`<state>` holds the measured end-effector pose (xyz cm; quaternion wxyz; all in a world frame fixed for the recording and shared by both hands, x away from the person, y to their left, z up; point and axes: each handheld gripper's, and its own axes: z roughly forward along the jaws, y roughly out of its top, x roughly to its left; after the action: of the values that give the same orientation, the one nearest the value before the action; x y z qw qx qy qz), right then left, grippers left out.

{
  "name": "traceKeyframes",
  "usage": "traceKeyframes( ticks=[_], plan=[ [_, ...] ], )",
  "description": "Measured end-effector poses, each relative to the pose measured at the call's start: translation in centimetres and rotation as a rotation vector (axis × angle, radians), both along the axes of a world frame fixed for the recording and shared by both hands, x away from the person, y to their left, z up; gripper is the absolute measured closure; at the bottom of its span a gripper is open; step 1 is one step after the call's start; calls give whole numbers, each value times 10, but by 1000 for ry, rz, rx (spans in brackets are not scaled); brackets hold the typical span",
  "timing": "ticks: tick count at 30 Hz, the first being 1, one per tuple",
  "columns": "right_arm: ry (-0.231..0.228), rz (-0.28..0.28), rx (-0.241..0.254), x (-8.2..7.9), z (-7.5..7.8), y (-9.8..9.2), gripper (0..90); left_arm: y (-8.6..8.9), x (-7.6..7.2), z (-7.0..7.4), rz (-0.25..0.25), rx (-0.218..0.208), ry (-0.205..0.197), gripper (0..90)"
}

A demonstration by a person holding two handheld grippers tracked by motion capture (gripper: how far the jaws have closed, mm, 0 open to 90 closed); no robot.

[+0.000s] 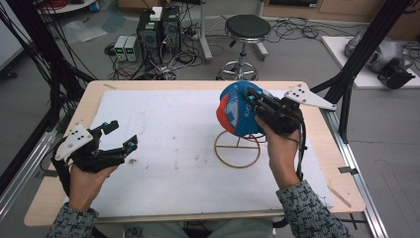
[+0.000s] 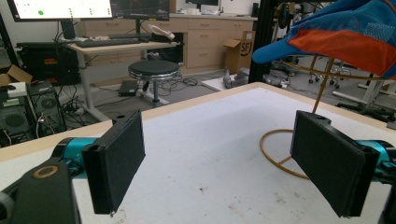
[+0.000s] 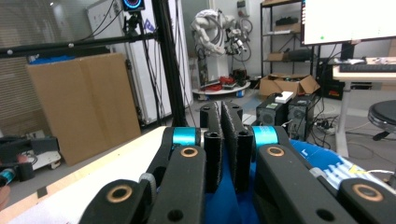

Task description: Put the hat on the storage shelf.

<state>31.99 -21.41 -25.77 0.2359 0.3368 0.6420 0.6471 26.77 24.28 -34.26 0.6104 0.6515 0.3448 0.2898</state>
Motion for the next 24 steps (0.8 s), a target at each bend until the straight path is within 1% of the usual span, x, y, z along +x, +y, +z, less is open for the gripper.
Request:
traceKeyframes(
  ticks=[4, 7, 9, 12, 16, 18, 21, 23, 24],
  plan=[
    [6, 1, -25, 2, -3, 6, 861, -1, 0, 0, -3, 2, 1, 179],
    [15, 3, -24, 4, -4, 9, 857, -1, 1, -1, -4, 1, 3, 180],
    [19, -4, -32, 5, -6, 10, 856, -1, 1, -1, -5, 3, 4, 180],
    [10, -25, -65, 6, -7, 13, 850, -1, 1, -1, -4, 0, 4, 180],
    [5, -41, -95, 8, -9, 16, 832, -1, 1, -1, -5, -1, 4, 180],
    [2, -49, -107, 8, -10, 17, 806, -1, 1, -1, -5, -2, 3, 180],
    [-19, -61, -144, 6, -10, 20, 782, -1, 0, -1, -6, -1, 3, 180],
    [-25, -70, -162, 6, -10, 21, 763, -1, 0, -1, -5, -1, 3, 180],
    [-26, -72, -164, 6, -10, 21, 752, -1, 0, -1, -6, -2, 3, 180]
  ],
)
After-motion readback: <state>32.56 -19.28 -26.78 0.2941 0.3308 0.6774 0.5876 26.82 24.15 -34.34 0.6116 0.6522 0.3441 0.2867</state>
